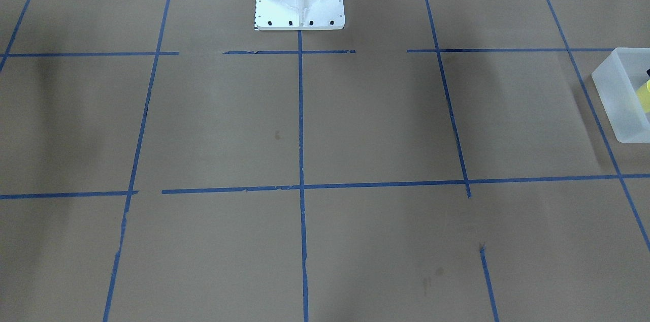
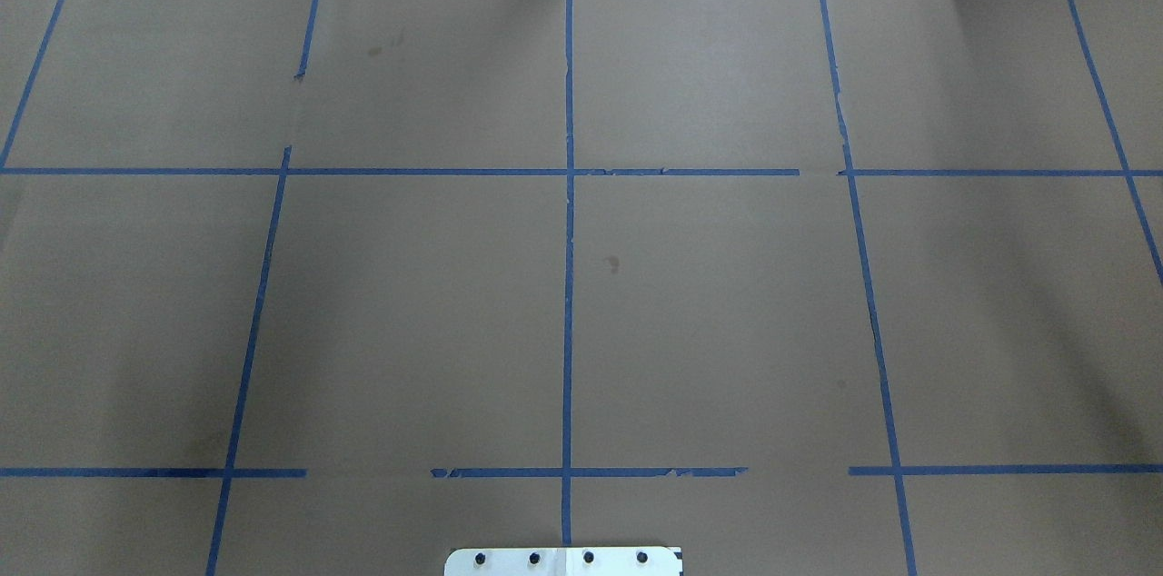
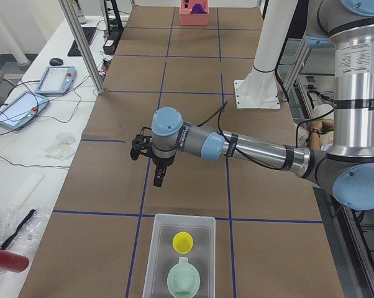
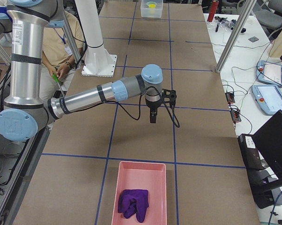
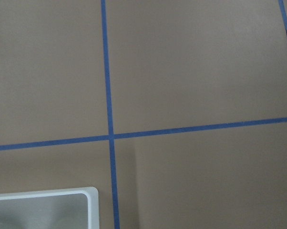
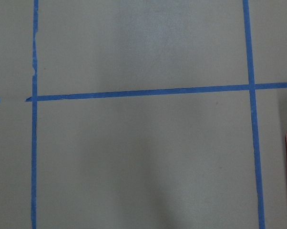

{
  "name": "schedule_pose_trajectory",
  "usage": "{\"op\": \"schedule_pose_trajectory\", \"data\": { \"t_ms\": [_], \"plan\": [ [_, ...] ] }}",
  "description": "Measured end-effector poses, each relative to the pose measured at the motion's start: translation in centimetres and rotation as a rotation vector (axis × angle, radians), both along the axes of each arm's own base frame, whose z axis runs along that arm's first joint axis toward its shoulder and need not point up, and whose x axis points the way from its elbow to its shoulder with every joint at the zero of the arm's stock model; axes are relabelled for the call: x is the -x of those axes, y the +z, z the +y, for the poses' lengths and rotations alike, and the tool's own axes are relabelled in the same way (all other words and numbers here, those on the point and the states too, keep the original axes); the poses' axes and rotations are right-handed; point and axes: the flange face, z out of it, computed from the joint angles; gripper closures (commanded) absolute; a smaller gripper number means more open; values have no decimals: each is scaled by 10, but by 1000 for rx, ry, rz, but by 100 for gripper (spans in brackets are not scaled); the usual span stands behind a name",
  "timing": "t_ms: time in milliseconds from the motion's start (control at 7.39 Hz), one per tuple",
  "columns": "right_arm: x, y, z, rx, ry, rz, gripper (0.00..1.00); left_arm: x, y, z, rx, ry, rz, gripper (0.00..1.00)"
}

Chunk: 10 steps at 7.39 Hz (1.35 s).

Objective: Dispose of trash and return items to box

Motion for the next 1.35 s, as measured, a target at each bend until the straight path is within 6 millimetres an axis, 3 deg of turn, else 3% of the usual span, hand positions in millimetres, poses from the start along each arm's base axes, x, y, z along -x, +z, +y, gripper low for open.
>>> {"op": "schedule_pose_trajectory", "data": {
  "t_ms": [271,676,947,1353],
  "plan": [
    [6,3,-8,-1,-11,12,0,-8,26,22,-19,9,4,0],
    [-11,25,-11,-24,-62,30,0,-9,41,16,-26,14,4,0],
    [-25,37,-11,-36,-89,39,0,-8,36,14,-36,7,5,0],
    [-29,39,-12,-51,-103,40,0,-11,19,9,-97,40,-8,0]
  ]
}}
